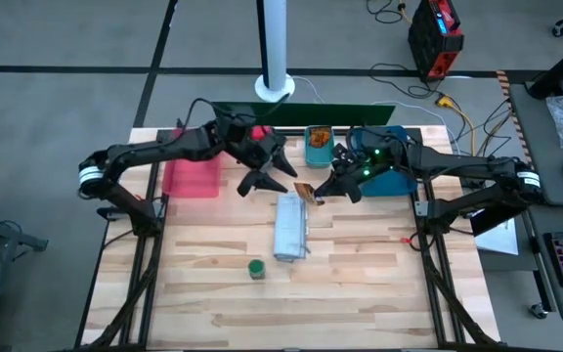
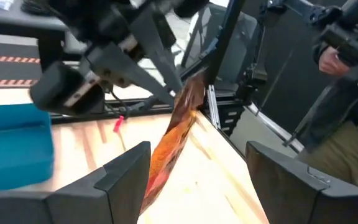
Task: Sort spices by type
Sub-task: Put the orange seasoning pack into the green bin
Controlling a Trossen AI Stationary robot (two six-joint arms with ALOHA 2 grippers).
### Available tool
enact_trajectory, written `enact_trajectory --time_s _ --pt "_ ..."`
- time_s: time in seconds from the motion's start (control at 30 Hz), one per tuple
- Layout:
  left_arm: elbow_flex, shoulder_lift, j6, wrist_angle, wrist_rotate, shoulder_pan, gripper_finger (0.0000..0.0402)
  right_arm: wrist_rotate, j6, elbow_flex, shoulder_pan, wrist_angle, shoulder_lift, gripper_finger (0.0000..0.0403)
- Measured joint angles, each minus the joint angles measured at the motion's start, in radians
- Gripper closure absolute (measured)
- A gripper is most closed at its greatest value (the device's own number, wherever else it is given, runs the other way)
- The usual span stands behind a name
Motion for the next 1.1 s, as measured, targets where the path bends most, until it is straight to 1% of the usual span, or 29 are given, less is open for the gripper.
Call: enact_trajectory --time_s 0.17,0.33,0.53,0.6,0.67,0.73,0.8,0.87,0.9,1.03,1.1 --pt "0.0 0.052 -0.023 0.042 -0.001 -0.011 0.0154 -0.007 0.011 0.0 0.0 0.007 0.0 0.0394" --pt "0.0 0.093 -0.077 0.107 0.001 -0.02 0.0154 -0.014 0.028 0.0 0.0 0.057 0.0 0.0394" --pt "0.0 0.137 -0.09 0.154 0.039 -0.062 0.0155 -0.01 0.001 0.0 0.0 0.058 -0.001 0.0394" --pt "0.0 0.143 -0.102 0.157 0.043 -0.075 0.0161 -0.005 -0.002 0.0 0.0 0.058 -0.001 0.0394" --pt "0.0 0.141 -0.111 0.166 0.043 -0.081 0.0182 -0.002 0.003 0.0 0.0 0.057 -0.001 0.0394" --pt "0.0 0.129 -0.117 0.169 0.039 -0.081 0.0223 -0.001 0.006 0.0 0.0 0.058 -0.001 0.0394" --pt "0.0 0.12 -0.119 0.172 0.027 -0.081 0.0284 0.017 0.0 0.0 0.0 0.058 -0.001 0.0394" --pt "0.0 0.119 -0.117 0.167 0.025 -0.08 0.0357 0.033 -0.015 0.0 0.0 0.057 -0.001 0.0394" --pt "0.0 0.119 -0.115 0.164 0.022 -0.08 0.0377 0.036 -0.02 0.0 0.0 0.055 -0.001 0.0394" --pt "0.0 0.114 -0.114 0.138 -0.005 -0.08 0.0389 0.058 -0.046 0.0 0.0 0.047 -0.007 0.0387" --pt "0.0 0.104 -0.138 0.114 -0.008 -0.078 0.0391 0.092 -0.047 0.0 0.0 0.039 -0.016 0.0379"
